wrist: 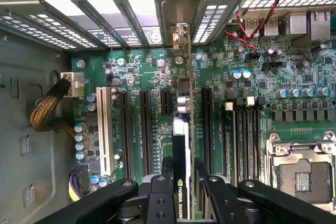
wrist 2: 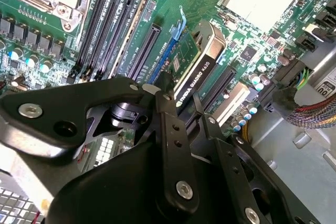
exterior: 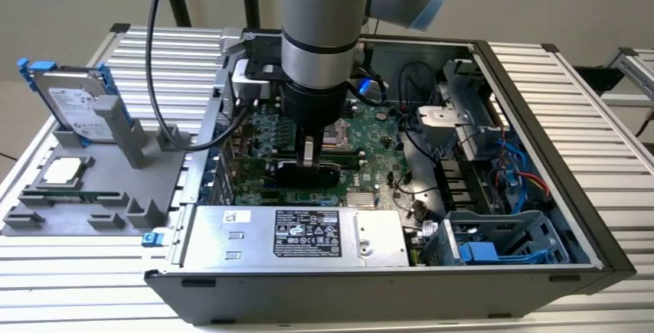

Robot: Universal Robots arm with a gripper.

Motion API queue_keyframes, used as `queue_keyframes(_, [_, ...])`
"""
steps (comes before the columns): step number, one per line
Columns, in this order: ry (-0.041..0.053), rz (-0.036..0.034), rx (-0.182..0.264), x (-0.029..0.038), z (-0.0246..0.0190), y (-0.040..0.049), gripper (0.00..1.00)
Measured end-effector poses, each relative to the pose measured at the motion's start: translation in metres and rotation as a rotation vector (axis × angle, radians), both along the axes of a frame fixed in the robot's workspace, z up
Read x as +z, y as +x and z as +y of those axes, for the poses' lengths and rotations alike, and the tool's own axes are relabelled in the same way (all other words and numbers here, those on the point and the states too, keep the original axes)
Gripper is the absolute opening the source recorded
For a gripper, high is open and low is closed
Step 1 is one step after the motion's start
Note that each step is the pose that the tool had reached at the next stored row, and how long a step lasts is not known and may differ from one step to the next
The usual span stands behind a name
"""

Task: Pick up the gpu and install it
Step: 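Insert the gpu into the slot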

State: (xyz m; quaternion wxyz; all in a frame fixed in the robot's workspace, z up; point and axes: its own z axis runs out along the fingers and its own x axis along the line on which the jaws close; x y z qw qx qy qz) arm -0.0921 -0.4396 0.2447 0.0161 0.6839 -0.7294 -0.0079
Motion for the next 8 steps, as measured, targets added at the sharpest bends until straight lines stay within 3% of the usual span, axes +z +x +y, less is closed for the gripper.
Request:
queue_keyframes(2, [-0.0003, 0.0000, 0.000, 0.0000, 0.0000, 0.0000, 0.00])
queue_keyframes(3, [0.0005, -0.0005, 0.000, -0.0003, 0.0000, 0.0000, 1.00])
queue_keyframes(8, [0.0001, 0.0000, 0.000, -0.0001, 0.0000, 0.0000, 1.00])
